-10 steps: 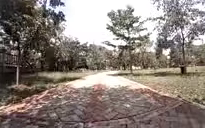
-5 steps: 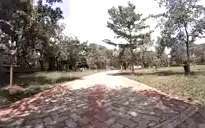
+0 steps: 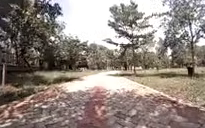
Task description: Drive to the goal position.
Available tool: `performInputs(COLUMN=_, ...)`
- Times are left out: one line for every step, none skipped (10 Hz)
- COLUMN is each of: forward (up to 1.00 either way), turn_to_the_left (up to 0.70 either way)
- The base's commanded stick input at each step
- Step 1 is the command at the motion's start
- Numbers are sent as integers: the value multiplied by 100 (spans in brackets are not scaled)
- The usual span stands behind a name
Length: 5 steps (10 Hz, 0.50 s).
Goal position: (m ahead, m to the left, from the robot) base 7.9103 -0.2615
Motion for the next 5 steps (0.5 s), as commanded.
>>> performInputs(forward=70, turn_to_the_left=0)
performInputs(forward=70, turn_to_the_left=0)
performInputs(forward=70, turn_to_the_left=0)
performInputs(forward=70, turn_to_the_left=0)
performInputs(forward=70, turn_to_the_left=0)
